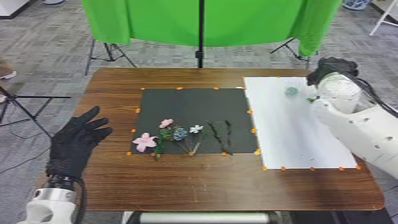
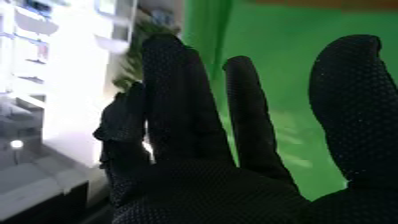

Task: Arrange flowers

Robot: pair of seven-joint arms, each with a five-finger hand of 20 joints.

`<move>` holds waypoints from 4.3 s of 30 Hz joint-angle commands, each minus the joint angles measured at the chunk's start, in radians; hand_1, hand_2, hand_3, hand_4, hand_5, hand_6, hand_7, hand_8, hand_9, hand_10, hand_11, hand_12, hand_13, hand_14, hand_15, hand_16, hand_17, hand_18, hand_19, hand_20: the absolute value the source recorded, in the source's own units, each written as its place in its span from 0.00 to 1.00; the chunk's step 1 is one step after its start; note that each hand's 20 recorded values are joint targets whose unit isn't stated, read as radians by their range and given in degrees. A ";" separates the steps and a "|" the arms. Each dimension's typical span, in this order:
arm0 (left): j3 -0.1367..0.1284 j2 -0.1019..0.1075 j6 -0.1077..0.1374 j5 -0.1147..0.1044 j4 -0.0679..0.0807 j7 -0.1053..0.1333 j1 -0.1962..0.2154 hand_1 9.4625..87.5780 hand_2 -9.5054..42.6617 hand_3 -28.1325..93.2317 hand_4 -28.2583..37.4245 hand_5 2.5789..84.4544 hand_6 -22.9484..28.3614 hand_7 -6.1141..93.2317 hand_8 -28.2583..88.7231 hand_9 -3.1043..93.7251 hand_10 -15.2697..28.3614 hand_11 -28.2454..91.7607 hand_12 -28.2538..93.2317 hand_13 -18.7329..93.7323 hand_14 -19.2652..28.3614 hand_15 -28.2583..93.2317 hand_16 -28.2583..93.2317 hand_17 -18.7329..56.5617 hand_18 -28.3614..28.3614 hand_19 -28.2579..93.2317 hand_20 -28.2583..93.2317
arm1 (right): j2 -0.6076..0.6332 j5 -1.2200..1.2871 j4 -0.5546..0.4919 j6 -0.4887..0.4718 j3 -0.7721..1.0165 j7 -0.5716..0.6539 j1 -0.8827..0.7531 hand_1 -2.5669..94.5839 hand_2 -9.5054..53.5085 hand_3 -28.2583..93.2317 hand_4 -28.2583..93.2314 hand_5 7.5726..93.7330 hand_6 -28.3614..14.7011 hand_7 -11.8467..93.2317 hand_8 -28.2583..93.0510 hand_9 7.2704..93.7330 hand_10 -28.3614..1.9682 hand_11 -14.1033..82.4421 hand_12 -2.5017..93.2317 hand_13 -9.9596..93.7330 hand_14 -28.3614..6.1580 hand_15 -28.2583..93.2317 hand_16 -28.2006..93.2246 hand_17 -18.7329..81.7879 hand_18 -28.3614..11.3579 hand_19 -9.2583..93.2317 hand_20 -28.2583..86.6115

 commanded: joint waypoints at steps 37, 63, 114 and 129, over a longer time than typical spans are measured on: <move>0.056 0.042 0.037 -0.045 0.014 0.031 0.005 0.16 0.35 0.83 0.05 0.45 0.66 0.18 0.19 0.41 0.86 0.52 0.37 0.41 0.99 0.79 0.16 0.21 0.97 0.68 0.60 | -0.128 -0.084 -0.275 0.315 -0.035 -0.242 -0.166 0.64 0.00 0.77 0.00 0.94 0.73 0.24 0.24 1.00 0.78 0.36 0.32 0.86 0.74 0.78 0.40 0.53 0.19 1.00 0.68; 0.030 -0.020 0.012 0.001 0.016 -0.015 -0.008 0.16 0.35 0.83 0.05 0.46 0.67 0.18 0.19 0.41 0.86 0.52 0.37 0.42 0.99 0.80 0.16 0.21 0.97 0.69 0.62 | -0.292 -0.291 -0.256 0.128 -0.052 -0.337 -0.265 0.40 0.00 0.87 0.00 0.75 0.75 0.24 0.14 0.81 0.61 0.53 0.22 0.69 0.57 0.88 0.36 0.43 0.18 0.99 0.68; 0.059 0.009 0.026 -0.012 0.029 0.018 -0.044 0.17 0.35 0.83 0.05 0.46 0.68 0.19 0.18 0.41 0.86 0.53 0.37 0.42 0.99 0.80 0.16 0.21 0.96 0.69 0.63 | -0.105 0.053 0.051 -0.013 0.051 0.039 -0.070 0.28 0.00 0.90 0.00 0.07 0.64 0.18 0.17 0.30 0.16 0.23 0.17 0.49 0.34 0.85 0.26 0.35 0.14 0.95 0.70; 0.070 0.016 0.020 -0.018 0.037 0.013 -0.071 0.17 0.35 0.84 0.06 0.47 0.68 0.19 0.18 0.41 0.86 0.53 0.37 0.42 0.99 0.80 0.16 0.21 0.96 0.69 0.63 | -0.125 -0.061 0.048 -0.120 0.044 -0.114 -0.081 0.32 0.00 0.91 0.00 0.12 0.82 0.27 0.14 0.34 0.26 0.25 0.17 0.52 0.41 0.86 0.26 0.36 0.07 0.94 0.71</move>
